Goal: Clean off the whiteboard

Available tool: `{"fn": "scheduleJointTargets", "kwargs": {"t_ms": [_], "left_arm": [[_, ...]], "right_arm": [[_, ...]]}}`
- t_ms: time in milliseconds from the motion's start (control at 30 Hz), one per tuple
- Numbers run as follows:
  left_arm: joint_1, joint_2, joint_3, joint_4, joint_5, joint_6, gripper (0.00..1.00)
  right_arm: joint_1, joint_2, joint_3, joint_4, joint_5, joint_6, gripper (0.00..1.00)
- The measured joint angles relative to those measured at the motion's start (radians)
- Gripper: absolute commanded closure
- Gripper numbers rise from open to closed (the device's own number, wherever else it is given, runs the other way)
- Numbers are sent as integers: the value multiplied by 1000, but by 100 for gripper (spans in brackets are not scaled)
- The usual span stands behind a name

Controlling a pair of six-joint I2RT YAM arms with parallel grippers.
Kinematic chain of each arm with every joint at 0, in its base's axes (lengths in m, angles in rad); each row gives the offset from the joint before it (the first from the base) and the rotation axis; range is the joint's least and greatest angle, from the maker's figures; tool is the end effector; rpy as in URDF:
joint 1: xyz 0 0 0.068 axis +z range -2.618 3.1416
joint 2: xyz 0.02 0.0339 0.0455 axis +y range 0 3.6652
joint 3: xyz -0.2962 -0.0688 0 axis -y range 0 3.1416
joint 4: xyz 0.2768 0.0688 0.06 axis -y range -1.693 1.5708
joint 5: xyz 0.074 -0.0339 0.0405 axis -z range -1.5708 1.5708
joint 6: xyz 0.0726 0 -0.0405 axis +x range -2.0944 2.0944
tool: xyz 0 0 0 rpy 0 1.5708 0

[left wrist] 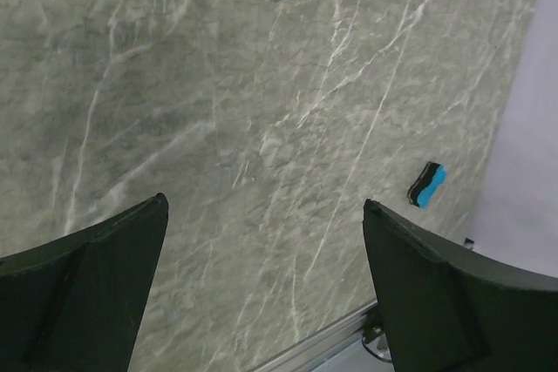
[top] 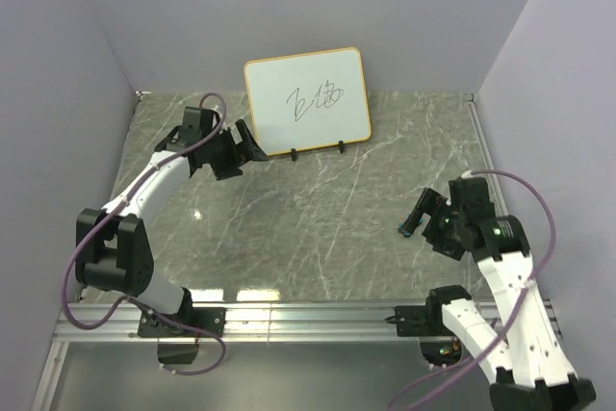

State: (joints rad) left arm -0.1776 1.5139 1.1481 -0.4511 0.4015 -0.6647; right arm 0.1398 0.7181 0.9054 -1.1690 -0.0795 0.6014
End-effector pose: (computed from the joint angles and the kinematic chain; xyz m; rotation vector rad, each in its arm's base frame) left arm 0.3685 -0.0950 0.2636 -0.4036 2.4514 -0.8607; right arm 0.1369 0.0251 0.2972 0.5630 2.5329 0.3813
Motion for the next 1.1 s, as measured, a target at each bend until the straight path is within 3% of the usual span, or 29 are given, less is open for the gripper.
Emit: {"fn": "scheduleJointTargets", "kwargs": {"t_ms": [300,633,833,1100], "left_arm": [[-39,-231,-13,-61,-95,56,2],[-66,-410,34,-238,-161,139,2],[-79,-535,-29,-262,-155,124,1],[-93,-559,-65,-299,-160,122,1]], "right_arm": [[0,270,-16,138,-45,104,23],[-17,534,-16,259,61,169,22],[-47,667,-12,327,75,172,21],[-86,799,-2,402,100,186,28]]}}
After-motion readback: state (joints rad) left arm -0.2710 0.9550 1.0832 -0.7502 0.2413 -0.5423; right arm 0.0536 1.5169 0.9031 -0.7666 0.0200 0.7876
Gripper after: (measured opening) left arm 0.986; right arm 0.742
